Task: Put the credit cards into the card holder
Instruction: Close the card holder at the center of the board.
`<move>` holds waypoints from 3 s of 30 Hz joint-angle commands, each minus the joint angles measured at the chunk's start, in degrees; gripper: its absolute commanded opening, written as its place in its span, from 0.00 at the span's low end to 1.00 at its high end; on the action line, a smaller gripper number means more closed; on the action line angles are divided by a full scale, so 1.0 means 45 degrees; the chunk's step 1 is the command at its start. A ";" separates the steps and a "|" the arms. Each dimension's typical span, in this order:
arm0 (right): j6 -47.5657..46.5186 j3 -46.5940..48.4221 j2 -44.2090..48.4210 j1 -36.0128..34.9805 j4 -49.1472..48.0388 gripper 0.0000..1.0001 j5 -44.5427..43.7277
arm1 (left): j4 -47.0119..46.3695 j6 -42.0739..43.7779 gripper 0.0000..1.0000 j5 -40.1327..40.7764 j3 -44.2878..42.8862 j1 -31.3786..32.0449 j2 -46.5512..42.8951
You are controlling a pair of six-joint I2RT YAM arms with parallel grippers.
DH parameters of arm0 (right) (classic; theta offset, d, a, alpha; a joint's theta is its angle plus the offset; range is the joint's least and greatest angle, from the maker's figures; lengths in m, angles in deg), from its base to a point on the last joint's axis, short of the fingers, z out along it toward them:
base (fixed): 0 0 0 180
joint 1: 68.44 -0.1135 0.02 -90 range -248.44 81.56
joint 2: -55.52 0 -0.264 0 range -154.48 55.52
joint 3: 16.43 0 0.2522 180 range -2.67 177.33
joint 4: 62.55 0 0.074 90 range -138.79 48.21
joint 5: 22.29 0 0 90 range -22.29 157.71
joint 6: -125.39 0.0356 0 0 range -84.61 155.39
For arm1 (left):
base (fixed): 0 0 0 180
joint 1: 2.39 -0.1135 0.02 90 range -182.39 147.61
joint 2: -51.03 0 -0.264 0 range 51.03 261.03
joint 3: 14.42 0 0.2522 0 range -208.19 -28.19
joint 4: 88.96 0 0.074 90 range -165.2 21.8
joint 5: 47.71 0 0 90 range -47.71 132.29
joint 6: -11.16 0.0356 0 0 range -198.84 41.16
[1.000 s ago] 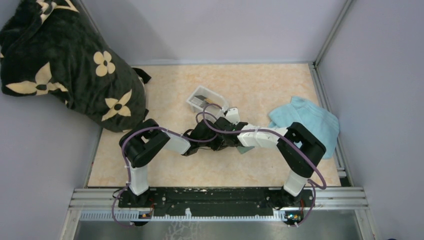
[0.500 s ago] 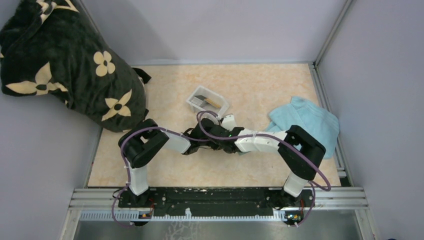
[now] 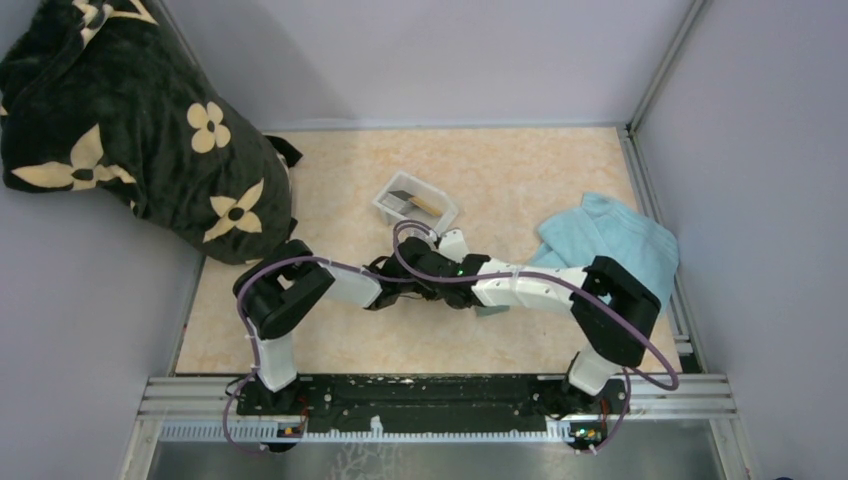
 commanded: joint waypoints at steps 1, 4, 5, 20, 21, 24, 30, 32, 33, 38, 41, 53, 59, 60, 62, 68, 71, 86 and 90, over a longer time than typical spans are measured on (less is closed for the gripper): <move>-0.0408 0.1200 0.1246 -0.0146 0.0249 0.09 -0.0528 | 0.2174 0.0650 0.20 0.0823 0.0482 0.0048 0.0140; -0.0489 0.1613 0.1597 -0.0136 0.0541 0.11 -0.0871 | 0.2154 0.0778 0.21 0.0997 0.0593 0.0027 -0.0178; -0.0425 0.1679 0.1710 -0.0109 0.0692 0.12 -0.1002 | 0.2164 0.0850 0.22 0.1047 0.0613 0.0002 -0.0298; 0.1671 -0.1855 0.4853 0.2724 -0.0511 0.30 0.1347 | 0.1478 0.1648 0.26 0.0343 0.1136 0.0246 -0.1169; 0.1754 -0.2040 0.4983 0.2871 -0.0611 0.30 0.1504 | 0.1523 0.1694 0.26 0.0294 0.1083 0.0308 -0.1147; 0.1754 -0.2420 0.5307 0.3057 -0.0829 0.30 0.1674 | 0.1699 0.1719 0.26 0.0300 0.0888 0.0522 -0.1017; 0.1222 -0.2374 0.4878 0.3145 -0.0904 0.31 0.2189 | 0.1646 0.1438 0.26 0.0264 0.0623 0.0801 -0.0479; 0.1014 -0.2291 0.4755 0.3130 -0.0919 0.32 0.2225 | 0.1422 0.1239 0.26 0.0200 0.0659 0.0853 -0.0292; 0.0923 -0.2202 0.4641 0.3141 -0.0853 0.33 0.2149 | 0.1255 0.1123 0.26 0.0129 0.0709 0.0860 -0.0178; 0.0384 -0.1664 0.3782 0.3148 -0.0470 0.36 0.1793 | 0.0269 0.0465 0.26 -0.0174 0.0916 0.0942 0.0397; 0.0070 -0.1375 0.3169 0.3145 -0.0298 0.36 0.1458 | -0.0425 0.0047 0.26 -0.0316 0.1065 0.0985 0.0719; -0.0817 -0.0589 0.2052 0.3146 -0.0185 0.36 0.0569 | -0.1322 -0.0568 0.26 -0.0251 0.1482 0.1048 0.1102; -0.1079 -0.0373 0.1555 0.3145 0.0040 0.35 0.0309 | -0.1610 -0.0770 0.26 -0.0204 0.1561 0.1047 0.1232; -0.1126 -0.0383 0.1517 0.3145 0.0024 0.35 0.0288 | -0.1615 -0.0783 0.26 -0.0187 0.1561 0.1048 0.1255; -0.1184 -0.0404 0.1444 0.3155 0.0013 0.34 0.0293 | -0.1630 -0.0801 0.26 -0.0164 0.1579 0.1069 0.1267; -0.1325 -0.0572 0.1351 0.3158 -0.0064 0.29 0.0222 | -0.1665 -0.0879 0.26 -0.0112 0.1561 0.1071 0.1303; -0.1404 -0.0619 0.1391 0.3161 -0.0083 0.23 0.0177 | -0.1654 -0.0892 0.26 -0.0107 0.1527 0.1097 0.1335; -0.1464 -0.0704 0.1571 0.3165 0.0166 0.08 0.0204 | -0.1635 -0.0880 0.26 -0.0087 0.1393 0.1101 0.1438; -0.1499 -0.0683 0.1720 0.3165 0.0275 0.03 0.0374 | -0.1615 -0.0878 0.26 -0.0087 0.1347 0.1111 0.1456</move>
